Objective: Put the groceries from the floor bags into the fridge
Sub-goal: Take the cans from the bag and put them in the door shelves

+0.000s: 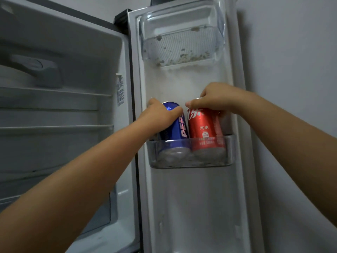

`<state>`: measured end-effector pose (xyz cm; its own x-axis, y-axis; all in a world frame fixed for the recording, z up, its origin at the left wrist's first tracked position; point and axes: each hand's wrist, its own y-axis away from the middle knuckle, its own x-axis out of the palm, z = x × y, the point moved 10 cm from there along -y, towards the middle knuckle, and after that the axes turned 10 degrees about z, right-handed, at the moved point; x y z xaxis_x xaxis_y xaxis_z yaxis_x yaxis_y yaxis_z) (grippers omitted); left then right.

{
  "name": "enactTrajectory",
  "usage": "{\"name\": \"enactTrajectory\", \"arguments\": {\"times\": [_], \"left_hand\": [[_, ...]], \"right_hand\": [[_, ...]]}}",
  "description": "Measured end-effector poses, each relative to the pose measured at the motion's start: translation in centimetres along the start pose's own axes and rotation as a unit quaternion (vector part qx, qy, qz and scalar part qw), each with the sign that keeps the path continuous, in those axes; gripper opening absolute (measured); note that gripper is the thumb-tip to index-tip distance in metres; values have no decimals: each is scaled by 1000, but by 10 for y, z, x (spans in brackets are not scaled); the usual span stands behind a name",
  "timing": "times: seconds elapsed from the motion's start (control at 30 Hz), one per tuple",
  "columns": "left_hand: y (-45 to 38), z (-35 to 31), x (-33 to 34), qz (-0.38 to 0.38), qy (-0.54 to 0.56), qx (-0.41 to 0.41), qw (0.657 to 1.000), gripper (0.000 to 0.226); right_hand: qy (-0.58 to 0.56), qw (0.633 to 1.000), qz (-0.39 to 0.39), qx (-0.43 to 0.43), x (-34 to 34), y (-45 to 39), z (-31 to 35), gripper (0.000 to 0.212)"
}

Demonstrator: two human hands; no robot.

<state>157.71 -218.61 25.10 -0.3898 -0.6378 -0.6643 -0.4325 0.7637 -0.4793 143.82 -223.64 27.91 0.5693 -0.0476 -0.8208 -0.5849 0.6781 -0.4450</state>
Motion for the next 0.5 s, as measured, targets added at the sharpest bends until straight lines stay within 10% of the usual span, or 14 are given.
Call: {"name": "enactTrajectory", "arguments": {"times": [0.5], "left_hand": [[30, -9, 11, 67, -169, 69, 981, 48]], "right_hand": [[116, 988, -28, 97, 24, -1, 0, 59]]}}
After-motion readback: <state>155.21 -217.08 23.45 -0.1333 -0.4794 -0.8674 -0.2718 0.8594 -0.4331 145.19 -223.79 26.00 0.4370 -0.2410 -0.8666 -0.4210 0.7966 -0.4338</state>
